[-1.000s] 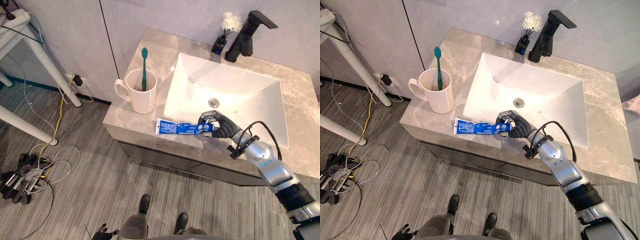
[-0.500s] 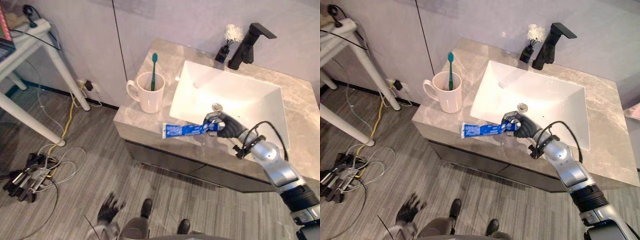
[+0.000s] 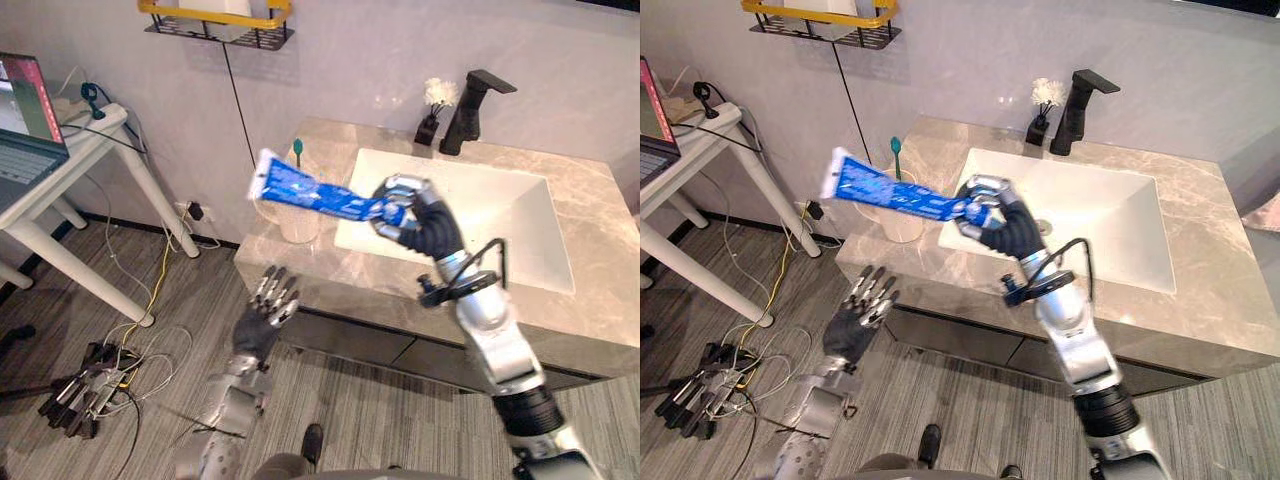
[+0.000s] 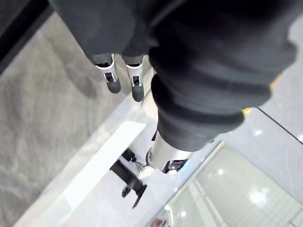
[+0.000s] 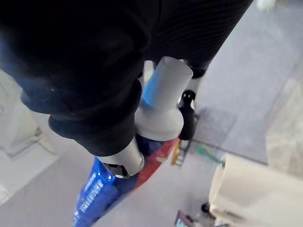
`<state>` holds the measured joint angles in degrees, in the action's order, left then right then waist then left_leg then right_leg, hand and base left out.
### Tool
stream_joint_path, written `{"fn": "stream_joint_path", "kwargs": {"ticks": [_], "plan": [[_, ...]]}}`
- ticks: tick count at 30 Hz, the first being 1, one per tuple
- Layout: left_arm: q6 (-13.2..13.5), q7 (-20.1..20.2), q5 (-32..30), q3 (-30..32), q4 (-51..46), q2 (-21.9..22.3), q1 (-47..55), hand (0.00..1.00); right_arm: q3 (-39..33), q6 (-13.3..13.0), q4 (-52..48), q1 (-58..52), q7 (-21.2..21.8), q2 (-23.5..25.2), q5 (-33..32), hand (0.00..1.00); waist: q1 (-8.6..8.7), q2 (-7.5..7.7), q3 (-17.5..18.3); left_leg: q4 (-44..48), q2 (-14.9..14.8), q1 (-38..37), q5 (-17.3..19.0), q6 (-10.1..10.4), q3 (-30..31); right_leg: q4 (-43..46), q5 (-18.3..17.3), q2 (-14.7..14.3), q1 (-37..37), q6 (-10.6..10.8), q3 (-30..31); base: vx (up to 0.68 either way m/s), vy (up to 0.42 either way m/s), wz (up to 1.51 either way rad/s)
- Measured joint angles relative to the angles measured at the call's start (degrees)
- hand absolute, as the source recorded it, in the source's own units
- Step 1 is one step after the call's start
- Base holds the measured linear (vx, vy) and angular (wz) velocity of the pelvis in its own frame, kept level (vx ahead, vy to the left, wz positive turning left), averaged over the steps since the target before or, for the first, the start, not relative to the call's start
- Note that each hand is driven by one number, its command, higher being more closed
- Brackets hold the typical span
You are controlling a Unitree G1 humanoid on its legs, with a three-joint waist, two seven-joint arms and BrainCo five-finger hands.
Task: Organize washtable
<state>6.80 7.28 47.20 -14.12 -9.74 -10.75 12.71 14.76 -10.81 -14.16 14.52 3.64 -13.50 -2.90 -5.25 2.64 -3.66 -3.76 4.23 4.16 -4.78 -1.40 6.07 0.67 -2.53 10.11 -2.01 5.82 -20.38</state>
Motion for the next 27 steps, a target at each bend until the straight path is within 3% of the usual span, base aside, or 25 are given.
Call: {"fn": "stream_joint_path", "kwargs": {"ticks": [4, 10, 18, 27], "plan": [[-0.04, -1.26, 0.04, -2.81, -1.44, 0.96, -1.59, 0.0, 4.92, 0.18, 0.01, -5.79, -0.05, 5.59, 0.29, 1.0, 0.8, 0.18, 0.29, 0.03, 0.07, -0.03, 0.0, 0.0, -0.09, -0.01, 0.0, 0.08, 0.0, 0.0, 0.08, 0.0, 0.0, 0.0], [-0.03, -2.77, 0.06, -4.49, -1.65, 1.83, -2.04, 0.0, 8.68, 1.15, 1.47, -12.96, 0.02, 6.98, 0.38, 1.0, 1.71, 0.18, 1.68, 0.1, 0.02, -0.49, 0.02, 0.02, -0.72, -0.12, 0.0, 0.1, -0.29, 0.0, 0.55, 0.01, 0.004, -0.05], [-0.23, -3.68, 0.04, -4.42, -5.84, 2.06, -0.35, 0.0, 7.95, 1.28, 2.11, -14.1, -0.14, 6.99, 3.04, 1.0, 2.94, -0.38, 3.18, -0.33, -0.04, -0.84, 0.17, 0.25, -0.85, -0.59, -0.21, 0.05, -0.6, -0.32, 0.55, 0.0, 0.0, 0.0], [-0.23, -2.21, 2.05, -3.99, -13.18, 2.08, 0.42, 0.0, 0.71, 1.31, 2.04, -14.37, -3.94, 7.12, 5.91, 1.0, 2.89, -0.44, 3.53, -0.31, -0.03, -0.94, 0.01, 0.02, -0.88, -0.75, 0.02, 0.0, -0.85, 0.05, 0.54, 0.0, 0.0, 0.0]]}}
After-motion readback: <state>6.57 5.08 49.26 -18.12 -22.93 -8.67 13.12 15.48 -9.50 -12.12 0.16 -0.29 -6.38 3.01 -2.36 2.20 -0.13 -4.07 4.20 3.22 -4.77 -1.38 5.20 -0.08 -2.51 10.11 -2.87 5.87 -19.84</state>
